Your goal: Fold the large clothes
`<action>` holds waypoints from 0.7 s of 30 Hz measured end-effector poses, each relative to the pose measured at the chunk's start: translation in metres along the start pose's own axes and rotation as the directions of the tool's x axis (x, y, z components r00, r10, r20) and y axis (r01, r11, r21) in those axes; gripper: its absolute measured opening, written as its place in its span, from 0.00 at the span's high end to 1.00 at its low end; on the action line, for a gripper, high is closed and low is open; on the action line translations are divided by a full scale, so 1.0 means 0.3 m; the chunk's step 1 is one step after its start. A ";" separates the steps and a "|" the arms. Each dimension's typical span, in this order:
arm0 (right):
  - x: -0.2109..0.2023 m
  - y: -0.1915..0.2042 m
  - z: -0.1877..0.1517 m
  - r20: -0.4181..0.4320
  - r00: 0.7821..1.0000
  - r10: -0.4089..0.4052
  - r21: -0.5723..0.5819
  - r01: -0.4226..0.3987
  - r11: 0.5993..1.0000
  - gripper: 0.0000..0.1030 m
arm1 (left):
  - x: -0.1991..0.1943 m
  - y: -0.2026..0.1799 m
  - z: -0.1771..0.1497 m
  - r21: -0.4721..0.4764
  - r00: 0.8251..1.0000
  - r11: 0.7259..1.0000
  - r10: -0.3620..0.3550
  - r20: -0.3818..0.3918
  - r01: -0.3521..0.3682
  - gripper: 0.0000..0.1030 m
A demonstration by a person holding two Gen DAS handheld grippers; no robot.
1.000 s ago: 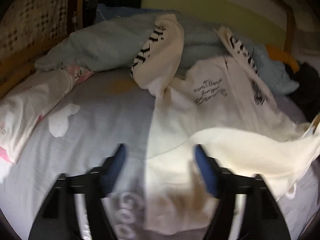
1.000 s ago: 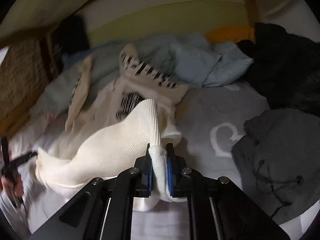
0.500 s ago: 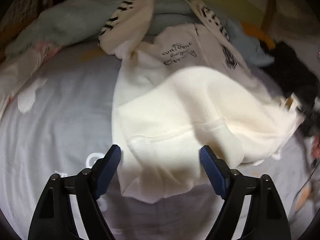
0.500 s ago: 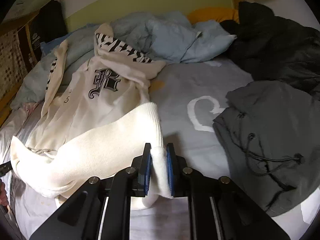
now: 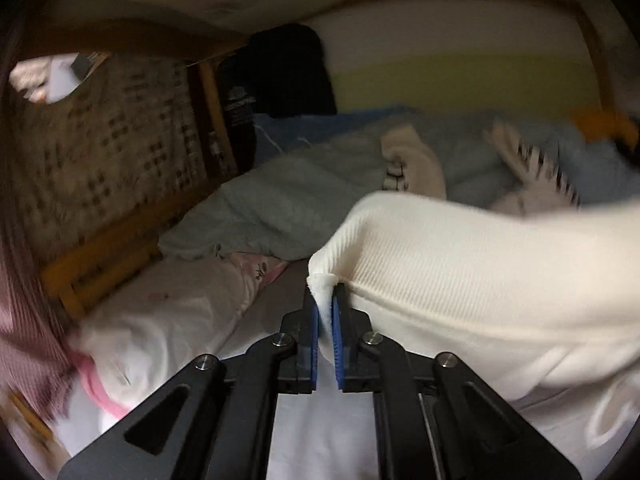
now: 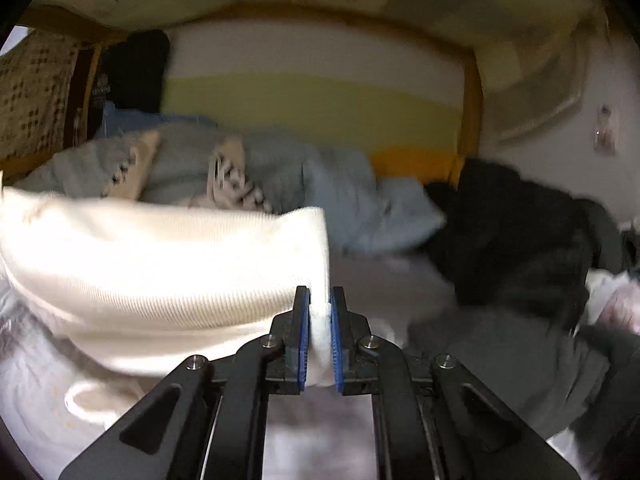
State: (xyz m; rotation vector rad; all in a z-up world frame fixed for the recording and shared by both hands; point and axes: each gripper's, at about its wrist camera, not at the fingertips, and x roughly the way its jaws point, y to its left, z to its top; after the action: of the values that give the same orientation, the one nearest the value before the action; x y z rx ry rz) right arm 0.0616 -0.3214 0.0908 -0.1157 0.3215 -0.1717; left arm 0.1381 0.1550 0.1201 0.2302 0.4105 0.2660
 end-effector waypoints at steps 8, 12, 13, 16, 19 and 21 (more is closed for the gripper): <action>0.585 0.038 -0.255 -0.500 0.858 -0.117 -0.110 0.071 0.991 0.90 | 0.571 -0.099 -0.425 0.129 0.839 0.988 0.145 -0.525 -0.090 0.97; 0.510 0.048 -0.199 -0.386 0.913 -0.130 -0.181 0.063 0.981 0.70 | 0.447 0.007 -0.318 -0.136 0.920 0.990 -0.091 -0.382 0.041 0.71; 0.487 0.042 -0.181 -0.341 0.928 -0.153 -0.185 0.094 0.978 0.44 | 0.413 0.012 -0.304 -0.160 0.931 0.986 -0.105 -0.348 0.051 0.63; 0.432 -0.016 -0.131 -0.258 0.950 -0.174 -0.100 0.153 0.983 0.29 | 0.333 -0.027 -0.280 -0.147 0.947 0.983 -0.147 -0.285 0.108 0.56; 0.408 -0.062 -0.120 -0.314 0.943 -0.109 -0.028 0.106 0.994 0.29 | 0.236 -0.081 -0.246 -0.057 0.964 0.990 -0.140 -0.225 0.130 0.55; 0.357 -0.079 -0.108 -0.294 0.950 -0.102 -0.004 0.106 0.994 0.29 | 0.187 -0.108 -0.207 -0.042 0.971 0.987 -0.158 -0.177 0.153 0.52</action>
State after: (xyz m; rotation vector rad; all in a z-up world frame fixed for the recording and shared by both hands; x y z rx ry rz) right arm 0.1477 -0.3674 0.0310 -0.0951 0.6124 -0.2969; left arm 0.1681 0.1516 0.0356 0.1459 0.6009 0.1384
